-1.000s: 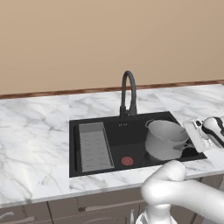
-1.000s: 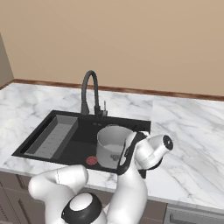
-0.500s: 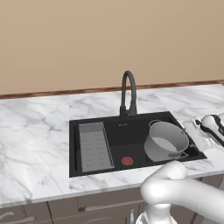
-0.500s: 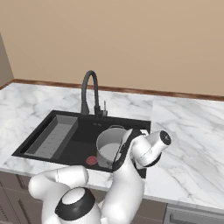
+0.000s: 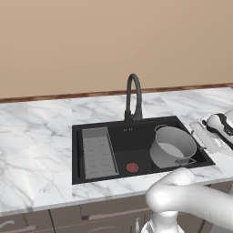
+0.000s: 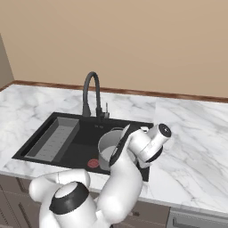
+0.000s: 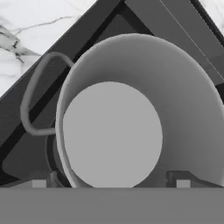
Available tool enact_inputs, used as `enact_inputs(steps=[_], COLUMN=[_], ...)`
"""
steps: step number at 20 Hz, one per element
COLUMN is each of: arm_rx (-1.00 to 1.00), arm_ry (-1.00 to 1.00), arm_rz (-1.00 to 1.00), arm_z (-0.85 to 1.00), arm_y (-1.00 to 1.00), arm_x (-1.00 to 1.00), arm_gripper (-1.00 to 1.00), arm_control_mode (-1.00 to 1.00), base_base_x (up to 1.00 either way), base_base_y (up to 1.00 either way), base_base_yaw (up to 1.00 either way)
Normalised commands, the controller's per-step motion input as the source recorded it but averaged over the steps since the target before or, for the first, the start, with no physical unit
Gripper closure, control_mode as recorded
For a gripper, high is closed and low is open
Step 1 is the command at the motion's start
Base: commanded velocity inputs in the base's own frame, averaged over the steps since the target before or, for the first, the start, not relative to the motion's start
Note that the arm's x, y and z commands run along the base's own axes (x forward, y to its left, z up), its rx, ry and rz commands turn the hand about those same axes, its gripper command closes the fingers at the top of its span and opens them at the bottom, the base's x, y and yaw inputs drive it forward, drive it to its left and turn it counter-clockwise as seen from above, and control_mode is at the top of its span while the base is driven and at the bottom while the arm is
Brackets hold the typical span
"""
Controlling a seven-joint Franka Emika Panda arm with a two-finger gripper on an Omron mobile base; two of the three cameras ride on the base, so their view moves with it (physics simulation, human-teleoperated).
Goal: Pick the pot and pot and place them in the sink. Then turn on the water.
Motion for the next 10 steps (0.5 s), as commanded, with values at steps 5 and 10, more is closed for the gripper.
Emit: enact_inputs(steps=[5, 10], arm_rx=[-0.01, 0.00], arm_ry=[0.00, 0.00], arm_rz=[0.00, 0.00], arm_z=[0.55, 0.66], arm_y=[-0.13, -0.01], arm_x=[-0.30, -0.36], arm_gripper=[-1.00, -1.00], arm_control_mode=[-1.00, -1.00], base_base_x=[0.00, 0.00], base_base_y=[0.00, 0.00], base_base_yaw=[0.00, 0.00])
